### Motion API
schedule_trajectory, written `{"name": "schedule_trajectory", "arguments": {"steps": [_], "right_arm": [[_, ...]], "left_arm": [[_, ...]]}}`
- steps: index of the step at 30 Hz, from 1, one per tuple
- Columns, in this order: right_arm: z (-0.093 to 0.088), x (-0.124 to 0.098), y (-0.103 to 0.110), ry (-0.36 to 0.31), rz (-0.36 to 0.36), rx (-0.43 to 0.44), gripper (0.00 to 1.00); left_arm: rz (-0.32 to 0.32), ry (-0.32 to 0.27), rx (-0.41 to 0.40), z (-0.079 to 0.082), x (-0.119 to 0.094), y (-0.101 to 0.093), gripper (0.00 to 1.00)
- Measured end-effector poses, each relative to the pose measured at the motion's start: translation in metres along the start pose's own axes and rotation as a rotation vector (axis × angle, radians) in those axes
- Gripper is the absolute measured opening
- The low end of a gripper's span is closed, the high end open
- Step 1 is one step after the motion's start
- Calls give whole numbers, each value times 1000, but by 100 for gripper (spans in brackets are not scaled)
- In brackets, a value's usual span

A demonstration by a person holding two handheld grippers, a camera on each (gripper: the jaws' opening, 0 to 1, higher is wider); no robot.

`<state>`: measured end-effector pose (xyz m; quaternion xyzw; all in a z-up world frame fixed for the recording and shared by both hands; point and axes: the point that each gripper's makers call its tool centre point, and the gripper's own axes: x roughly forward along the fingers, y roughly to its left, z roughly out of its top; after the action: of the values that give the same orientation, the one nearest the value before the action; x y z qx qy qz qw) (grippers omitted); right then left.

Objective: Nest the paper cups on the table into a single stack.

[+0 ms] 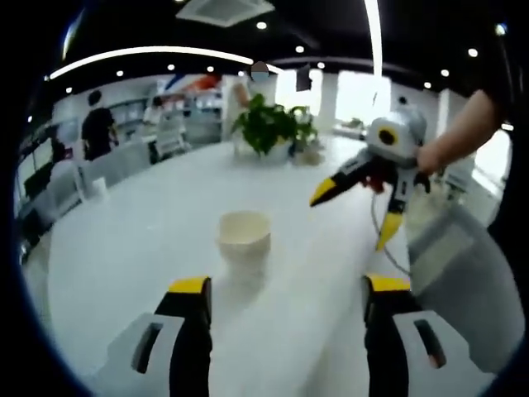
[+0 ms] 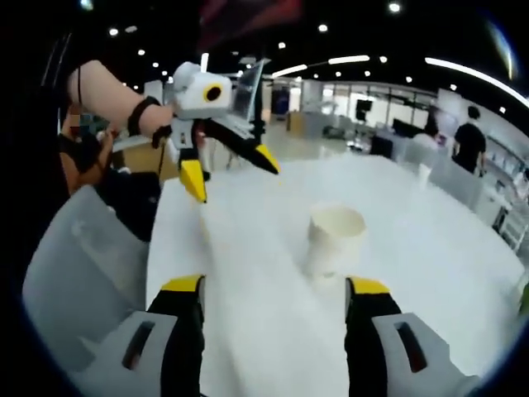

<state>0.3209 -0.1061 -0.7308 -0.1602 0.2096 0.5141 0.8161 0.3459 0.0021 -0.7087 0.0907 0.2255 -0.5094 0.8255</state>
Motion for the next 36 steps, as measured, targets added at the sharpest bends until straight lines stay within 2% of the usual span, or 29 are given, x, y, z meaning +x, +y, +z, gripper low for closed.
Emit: {"name": "schedule_trajectory", "arguments": {"steps": [6, 11, 16, 18, 19, 21, 23, 26, 28, 36], "right_arm": [[4, -15, 5, -7, -31, 21, 87], [3, -27, 5, -10, -60, 42, 100], [-7, -36, 5, 44, -73, 70, 100], [-10, -40, 5, 70, -80, 83, 100], [-10, -42, 4, 71, -87, 77, 100], [-8, -44, 3, 68, -95, 68, 100], [-8, -47, 1, 74, -107, 64, 100], [-6, -49, 0, 86, -110, 56, 100], [-4, -51, -1, 92, -112, 43, 100], [-4, -55, -3, 88, -120, 49, 100]], "left_arm": [[8, -7, 1, 4, -14, -11, 82], [25, -18, -18, 5, -25, -16, 94], [37, -35, 13, 6, -37, -20, 98], [66, -70, 12, 11, -43, -16, 98], [70, -89, 15, 13, -45, -16, 98], [74, -91, 7, 11, -49, -17, 98], [62, -80, -66, 4, -50, -19, 98], [76, -90, -66, 3, -52, -17, 98], [89, -131, -33, 9, -55, -17, 98], [107, -104, -32, 9, -60, -15, 98]]}}
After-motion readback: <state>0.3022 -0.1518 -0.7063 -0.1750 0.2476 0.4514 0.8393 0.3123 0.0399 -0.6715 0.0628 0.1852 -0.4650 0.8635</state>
